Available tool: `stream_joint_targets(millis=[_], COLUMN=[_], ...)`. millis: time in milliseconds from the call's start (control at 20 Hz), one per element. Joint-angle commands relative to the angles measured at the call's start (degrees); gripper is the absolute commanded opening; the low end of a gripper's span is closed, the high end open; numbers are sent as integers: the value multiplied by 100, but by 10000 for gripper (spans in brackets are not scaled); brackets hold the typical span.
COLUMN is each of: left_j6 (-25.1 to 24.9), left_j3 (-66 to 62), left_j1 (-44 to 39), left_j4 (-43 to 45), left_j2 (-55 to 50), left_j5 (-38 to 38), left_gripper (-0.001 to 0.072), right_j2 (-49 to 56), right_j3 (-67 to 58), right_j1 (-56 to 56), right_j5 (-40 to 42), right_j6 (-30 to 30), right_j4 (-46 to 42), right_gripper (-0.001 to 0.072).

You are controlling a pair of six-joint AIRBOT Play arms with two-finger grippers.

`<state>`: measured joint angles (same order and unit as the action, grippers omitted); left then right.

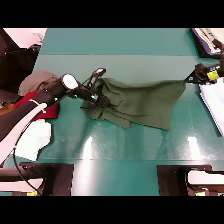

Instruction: Fold the shirts.

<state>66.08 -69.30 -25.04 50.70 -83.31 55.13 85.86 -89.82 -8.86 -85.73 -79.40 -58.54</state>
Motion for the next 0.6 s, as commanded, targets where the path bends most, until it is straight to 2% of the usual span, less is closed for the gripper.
stream_joint_targets(millis=[0, 100, 300, 550], left_j6=[162, 162, 262, 317], left_j3=[-372, -372, -372, -369], left_j1=[-4, -4, -4, -4], left_j4=[944, 986, 981, 981], left_j2=[592, 824, 844, 844], left_j5=[584, 667, 713, 702], left_gripper=[31, 31, 31, 31], right_j2=[-24, -210, -887, -1808], right_j3=[136, 726, 2830, 5311], right_j1=[-459, -697, -723, 98], right_j5=[-236, -273, -275, 817], right_j6=[35, 184, 293, 337], right_j4=[2, 2, 313, 706], right_gripper=[529, 529, 521, 503])
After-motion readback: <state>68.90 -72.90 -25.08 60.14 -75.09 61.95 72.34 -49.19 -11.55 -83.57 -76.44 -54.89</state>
